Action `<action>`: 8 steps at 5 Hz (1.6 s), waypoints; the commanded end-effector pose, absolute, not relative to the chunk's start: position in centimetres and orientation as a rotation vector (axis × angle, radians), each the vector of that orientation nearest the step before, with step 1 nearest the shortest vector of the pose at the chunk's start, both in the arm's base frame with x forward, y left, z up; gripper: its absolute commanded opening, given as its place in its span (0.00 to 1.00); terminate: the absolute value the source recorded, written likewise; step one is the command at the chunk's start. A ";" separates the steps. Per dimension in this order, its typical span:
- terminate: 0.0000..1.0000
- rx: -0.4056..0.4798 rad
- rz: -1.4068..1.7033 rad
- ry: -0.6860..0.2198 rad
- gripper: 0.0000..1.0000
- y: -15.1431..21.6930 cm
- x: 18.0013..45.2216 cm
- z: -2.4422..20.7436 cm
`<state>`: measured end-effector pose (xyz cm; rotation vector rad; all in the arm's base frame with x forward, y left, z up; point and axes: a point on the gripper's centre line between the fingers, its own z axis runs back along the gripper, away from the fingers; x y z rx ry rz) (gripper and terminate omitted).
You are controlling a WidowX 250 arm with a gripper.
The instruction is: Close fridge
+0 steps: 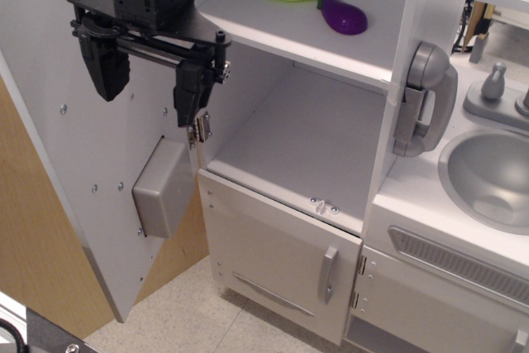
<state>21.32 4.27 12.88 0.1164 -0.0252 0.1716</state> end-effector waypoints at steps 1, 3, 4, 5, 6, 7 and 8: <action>0.00 0.116 0.172 -0.025 1.00 4.3 21.3 12.9; 0.00 0.116 0.120 -0.038 1.00 8.2 16.4 12.9; 0.00 0.118 0.087 -0.051 1.00 9.9 14.4 13.0; 0.00 0.146 0.088 -0.051 1.00 11.8 13.2 12.5; 0.00 0.144 0.062 -0.065 1.00 13.7 12.0 12.2; 0.00 0.114 0.076 -0.075 1.00 16.1 12.3 12.1; 0.00 0.098 0.066 -0.087 1.00 18.1 12.5 11.6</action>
